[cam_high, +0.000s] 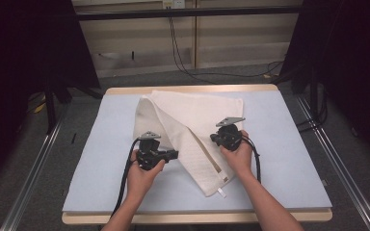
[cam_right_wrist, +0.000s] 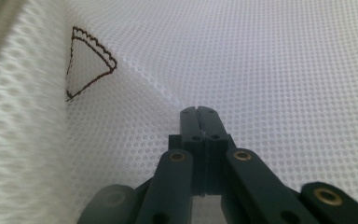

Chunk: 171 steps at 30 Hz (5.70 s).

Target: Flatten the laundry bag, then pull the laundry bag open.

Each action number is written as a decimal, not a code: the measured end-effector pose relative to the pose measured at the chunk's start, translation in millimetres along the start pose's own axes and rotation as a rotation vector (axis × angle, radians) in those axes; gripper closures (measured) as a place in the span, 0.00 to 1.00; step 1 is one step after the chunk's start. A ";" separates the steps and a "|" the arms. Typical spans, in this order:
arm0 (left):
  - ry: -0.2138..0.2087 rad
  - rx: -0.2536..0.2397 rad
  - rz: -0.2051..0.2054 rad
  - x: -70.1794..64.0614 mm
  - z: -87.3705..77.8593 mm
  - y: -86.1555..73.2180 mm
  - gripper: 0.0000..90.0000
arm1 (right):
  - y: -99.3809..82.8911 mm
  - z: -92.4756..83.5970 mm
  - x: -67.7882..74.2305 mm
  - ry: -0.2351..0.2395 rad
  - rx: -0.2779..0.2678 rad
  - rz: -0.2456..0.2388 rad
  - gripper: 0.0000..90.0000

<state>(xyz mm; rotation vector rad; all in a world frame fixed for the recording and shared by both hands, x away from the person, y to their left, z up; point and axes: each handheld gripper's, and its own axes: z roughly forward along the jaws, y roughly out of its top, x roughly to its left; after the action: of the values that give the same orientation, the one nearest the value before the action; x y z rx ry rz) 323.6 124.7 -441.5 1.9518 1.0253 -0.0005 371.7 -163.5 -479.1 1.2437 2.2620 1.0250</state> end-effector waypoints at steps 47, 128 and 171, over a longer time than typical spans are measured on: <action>0.027 0.008 0.029 2.1 -28.8 -12.1 0.61 | -15.9 -39.1 34.2 0.123 -0.044 -0.065 0.81; 0.318 0.074 0.064 97.1 -63.2 -17.7 0.31 | -47.5 -80.0 8.9 0.066 -0.003 -0.007 0.36; 0.337 0.184 -0.020 109.9 -43.6 -13.5 0.66 | -81.5 -94.9 0.4 -0.034 0.111 0.096 0.70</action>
<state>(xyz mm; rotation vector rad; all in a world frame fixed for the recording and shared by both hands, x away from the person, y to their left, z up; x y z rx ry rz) 370.5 231.1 -466.6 2.1551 1.3013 0.2377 266.8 -231.5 -475.7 1.4161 2.2804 0.9144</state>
